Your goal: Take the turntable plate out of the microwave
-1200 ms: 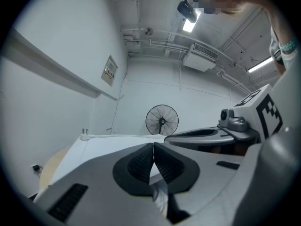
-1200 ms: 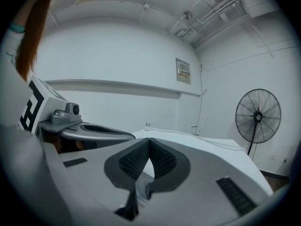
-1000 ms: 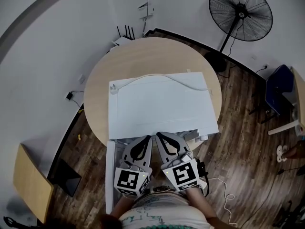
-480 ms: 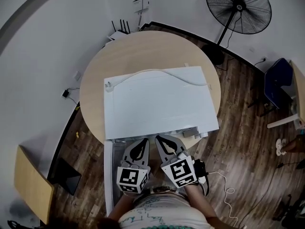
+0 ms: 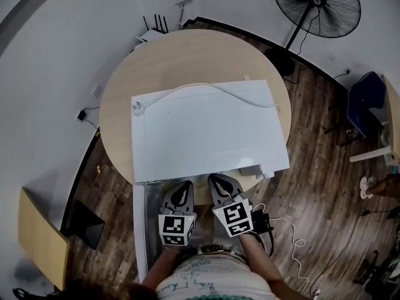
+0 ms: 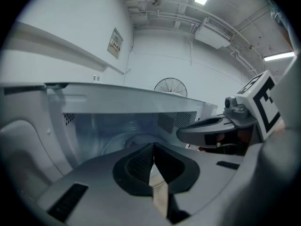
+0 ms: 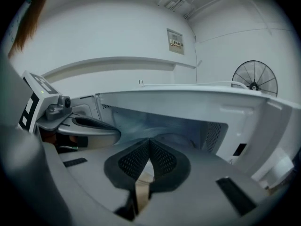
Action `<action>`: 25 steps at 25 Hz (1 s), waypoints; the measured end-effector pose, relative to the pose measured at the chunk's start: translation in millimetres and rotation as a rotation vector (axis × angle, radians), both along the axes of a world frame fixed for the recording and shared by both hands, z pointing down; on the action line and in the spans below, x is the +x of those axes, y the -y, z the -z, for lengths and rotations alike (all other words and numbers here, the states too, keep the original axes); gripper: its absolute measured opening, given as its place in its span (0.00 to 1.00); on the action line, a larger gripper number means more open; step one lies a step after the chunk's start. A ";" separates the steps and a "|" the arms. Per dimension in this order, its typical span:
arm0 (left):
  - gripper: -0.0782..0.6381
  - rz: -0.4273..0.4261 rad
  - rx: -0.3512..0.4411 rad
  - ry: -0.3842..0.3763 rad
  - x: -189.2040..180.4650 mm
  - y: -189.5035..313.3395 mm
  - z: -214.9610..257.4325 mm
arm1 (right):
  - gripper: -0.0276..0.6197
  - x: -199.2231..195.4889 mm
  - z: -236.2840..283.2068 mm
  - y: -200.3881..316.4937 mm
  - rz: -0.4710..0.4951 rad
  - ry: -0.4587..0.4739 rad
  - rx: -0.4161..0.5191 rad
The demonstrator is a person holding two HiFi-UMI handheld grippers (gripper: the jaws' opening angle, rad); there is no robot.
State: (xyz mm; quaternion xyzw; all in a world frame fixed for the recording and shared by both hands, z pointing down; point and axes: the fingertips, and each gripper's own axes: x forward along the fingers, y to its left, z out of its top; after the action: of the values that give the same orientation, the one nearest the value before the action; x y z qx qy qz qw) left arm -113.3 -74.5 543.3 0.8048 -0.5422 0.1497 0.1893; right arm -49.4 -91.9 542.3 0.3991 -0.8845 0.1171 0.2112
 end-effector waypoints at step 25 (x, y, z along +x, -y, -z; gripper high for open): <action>0.15 0.258 -0.226 -0.180 -33.1 -6.9 -81.8 | 0.03 22.7 -79.9 1.5 -0.069 0.016 -0.256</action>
State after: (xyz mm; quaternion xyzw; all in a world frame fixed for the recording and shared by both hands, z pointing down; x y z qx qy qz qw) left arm -146.4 -67.5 625.1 0.7123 -0.6017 0.1115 0.3437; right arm -26.7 -93.4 622.2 0.3980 -0.8499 0.2392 0.2490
